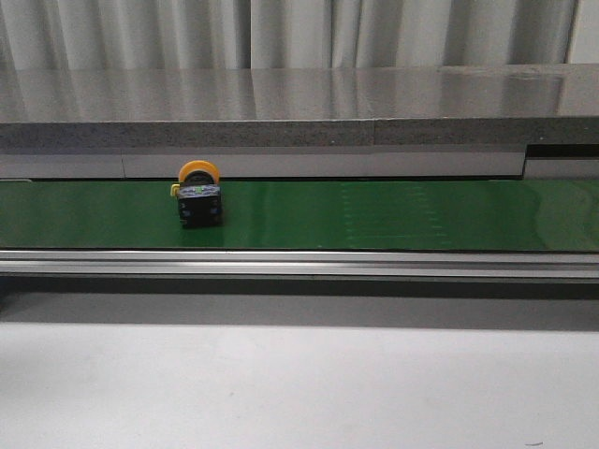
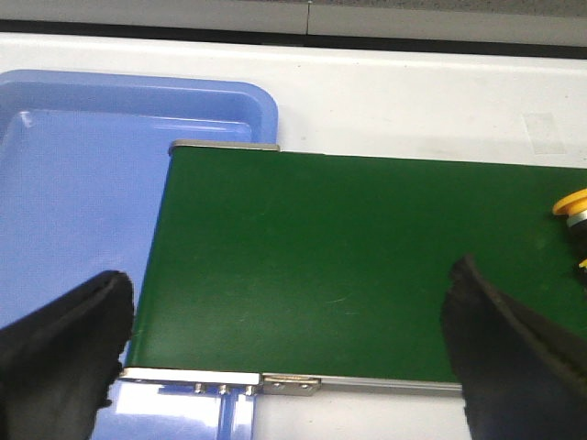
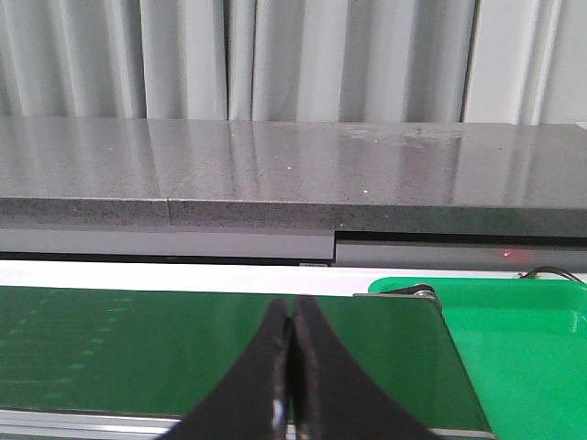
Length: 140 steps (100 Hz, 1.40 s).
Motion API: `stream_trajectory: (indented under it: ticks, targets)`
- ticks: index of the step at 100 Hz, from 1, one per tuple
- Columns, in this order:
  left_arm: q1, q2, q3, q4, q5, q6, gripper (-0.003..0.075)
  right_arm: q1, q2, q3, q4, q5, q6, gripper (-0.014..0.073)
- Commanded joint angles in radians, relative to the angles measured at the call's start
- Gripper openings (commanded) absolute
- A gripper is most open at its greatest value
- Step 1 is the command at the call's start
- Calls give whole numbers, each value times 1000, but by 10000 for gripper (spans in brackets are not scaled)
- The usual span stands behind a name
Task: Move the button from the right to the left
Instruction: 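Lower the left gripper onto the button on the belt and grasp it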
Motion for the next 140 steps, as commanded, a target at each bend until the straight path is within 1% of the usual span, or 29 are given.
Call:
stream_trajectory:
  ticks: [1,10,30,48,71,89,113,118,123,130,140]
  targets:
    - [-28,55,-92,-42,-15,1,680,1,9,-25,1,-76,-6,-59]
    - [-63,133,-169,-67,60,1,673,1,9,-25,1,-76,-6,-59]
    - [-128,295,-344,-171,254,1,673,1,9,-25,1,-76,-6,-59]
    - [-164,406,-424,-295,332,1,672,1,9,-25,1,-76,-6,-59]
    - [-223,509,-452,-303,314,1,672,1,9,-25,1,-76,-6,-59]
    - [-213,584,-464,-297,314,-5,672,1,9,-25,1,-76,-6,-59]
    - [-199,626,-468,-286,295,-5,668,1,9,-25,2,-76,-6,-59]
    - [-199,628,-468,-286,292,-5,648,1,9,-25,3,-76,-6,-59]
    - [-199,628,-468,-286,287,-5,600,1,9,-25,5,-76,-6,-59]
    - [-199,628,-473,-286,287,-5,498,1,9,-25,5,-76,-6,-59]
    - [-199,628,-476,-286,287,-5,308,1,9,-25,5,-76,-6,-59]
